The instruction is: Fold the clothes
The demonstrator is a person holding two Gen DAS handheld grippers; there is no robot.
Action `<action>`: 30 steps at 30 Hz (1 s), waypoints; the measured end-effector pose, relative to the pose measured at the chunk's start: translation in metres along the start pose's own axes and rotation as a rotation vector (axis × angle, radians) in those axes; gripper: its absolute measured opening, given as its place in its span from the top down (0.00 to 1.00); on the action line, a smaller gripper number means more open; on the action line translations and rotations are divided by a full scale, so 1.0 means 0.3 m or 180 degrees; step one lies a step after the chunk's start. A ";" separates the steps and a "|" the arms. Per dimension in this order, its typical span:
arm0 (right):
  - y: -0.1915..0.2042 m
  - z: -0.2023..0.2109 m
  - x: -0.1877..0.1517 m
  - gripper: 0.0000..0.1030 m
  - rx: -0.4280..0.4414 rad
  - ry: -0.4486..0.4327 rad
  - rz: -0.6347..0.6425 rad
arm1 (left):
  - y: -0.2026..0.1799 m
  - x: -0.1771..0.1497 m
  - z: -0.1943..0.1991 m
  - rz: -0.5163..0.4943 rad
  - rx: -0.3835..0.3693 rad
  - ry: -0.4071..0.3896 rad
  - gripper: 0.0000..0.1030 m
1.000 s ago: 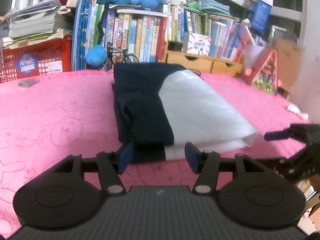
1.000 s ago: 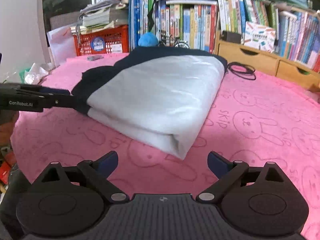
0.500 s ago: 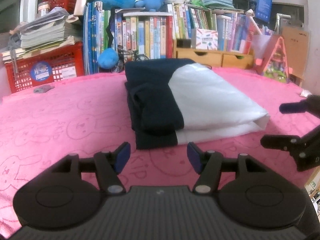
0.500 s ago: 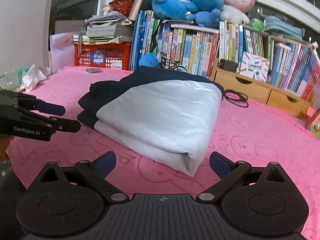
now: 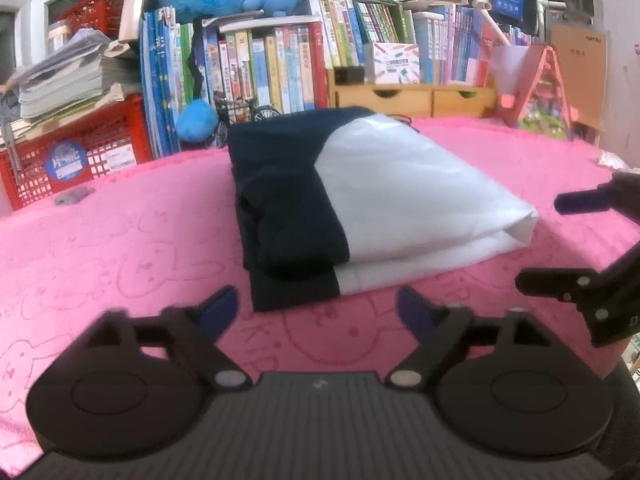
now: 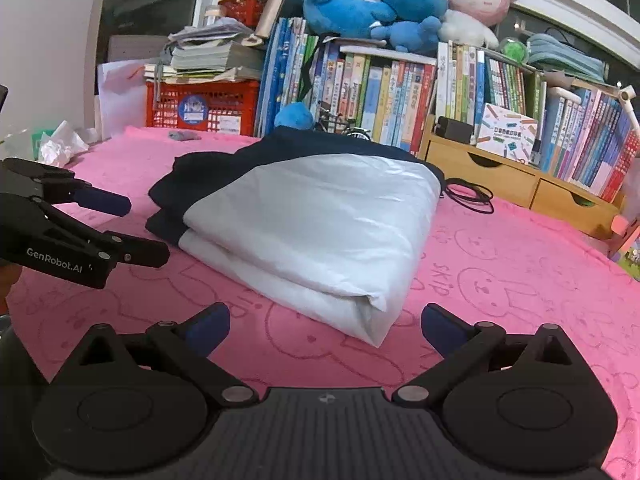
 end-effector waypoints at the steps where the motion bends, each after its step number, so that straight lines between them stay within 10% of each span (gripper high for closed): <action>1: -0.004 -0.002 -0.001 0.00 0.0004 0.0002 -0.0024 | -0.003 0.000 -0.002 0.0018 -0.0043 0.0016 0.00; 30: -0.025 -0.087 -0.083 0.00 0.0153 0.0187 -0.0361 | -0.019 -0.053 -0.077 0.0182 0.0086 0.0547 0.00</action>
Point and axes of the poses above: each gripper's, at about its wrist camera, not at the fingertips, and z roughly against the way its jaws point, y to its left, x to its top, the point moved 9 cm from there along -z, roughly the way its jaws point, and after that the axes turned 6 degrees about z, right-handed, at the moved point
